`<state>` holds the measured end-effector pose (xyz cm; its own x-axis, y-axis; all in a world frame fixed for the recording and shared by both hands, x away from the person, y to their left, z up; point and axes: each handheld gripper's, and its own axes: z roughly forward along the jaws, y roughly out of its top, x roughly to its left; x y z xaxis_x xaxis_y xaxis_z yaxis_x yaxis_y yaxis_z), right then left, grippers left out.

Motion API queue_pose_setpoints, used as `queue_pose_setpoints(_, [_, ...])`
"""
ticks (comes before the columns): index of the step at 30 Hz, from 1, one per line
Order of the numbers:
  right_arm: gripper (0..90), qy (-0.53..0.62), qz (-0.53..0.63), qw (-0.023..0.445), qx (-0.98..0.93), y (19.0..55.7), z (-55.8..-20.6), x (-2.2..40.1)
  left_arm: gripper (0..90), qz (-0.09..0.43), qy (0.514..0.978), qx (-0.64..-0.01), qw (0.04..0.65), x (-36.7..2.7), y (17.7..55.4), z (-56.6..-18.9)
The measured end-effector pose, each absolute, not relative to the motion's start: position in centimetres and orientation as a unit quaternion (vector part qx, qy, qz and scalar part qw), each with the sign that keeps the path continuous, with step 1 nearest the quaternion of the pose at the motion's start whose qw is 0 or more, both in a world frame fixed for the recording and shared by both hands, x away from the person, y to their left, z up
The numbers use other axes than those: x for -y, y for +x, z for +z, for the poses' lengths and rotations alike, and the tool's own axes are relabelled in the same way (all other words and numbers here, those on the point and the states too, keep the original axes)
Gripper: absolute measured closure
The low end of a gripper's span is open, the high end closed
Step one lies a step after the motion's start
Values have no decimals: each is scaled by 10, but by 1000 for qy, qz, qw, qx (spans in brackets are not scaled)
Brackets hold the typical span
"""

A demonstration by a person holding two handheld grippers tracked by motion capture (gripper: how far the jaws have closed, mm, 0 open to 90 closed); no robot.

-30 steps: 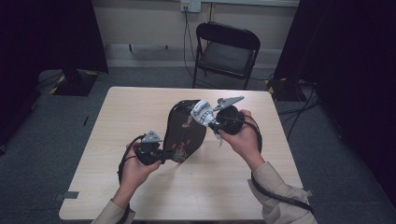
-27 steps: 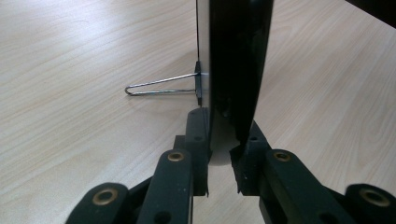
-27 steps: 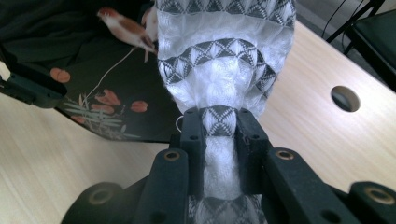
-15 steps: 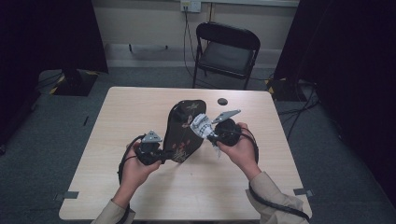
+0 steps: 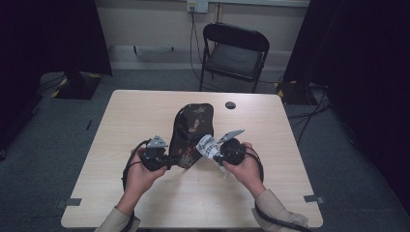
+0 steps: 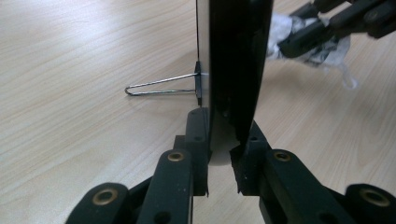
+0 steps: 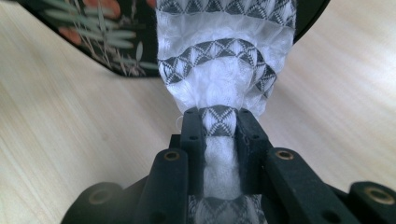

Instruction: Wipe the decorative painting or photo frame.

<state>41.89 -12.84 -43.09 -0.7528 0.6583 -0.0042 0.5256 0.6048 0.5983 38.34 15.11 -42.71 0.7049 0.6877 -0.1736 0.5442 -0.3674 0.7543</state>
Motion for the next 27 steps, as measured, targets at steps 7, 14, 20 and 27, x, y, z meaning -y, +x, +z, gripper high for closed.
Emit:
queue_pose_setpoints(7, [764, 338, 280, 101, -893, 419, -451, 131, 785, 86, 822, -375, 419, -151, 383, -427])
queue_pose_setpoints(14, [764, 337, 266, 88, -899, 417, -463, 130, 785, 86, 822, -375, 420, -151, 383, -427])
queue_pose_setpoints(20, [763, 337, 271, 90, -897, 415, -457, 136, 785, 86, 822, -375, 419, -151, 383, -427])
queue_pose_setpoints(27, [764, 341, 297, 121, -884, 416, -416, 147, 785, 86, 822, -376, 419, -151, 383, -427])
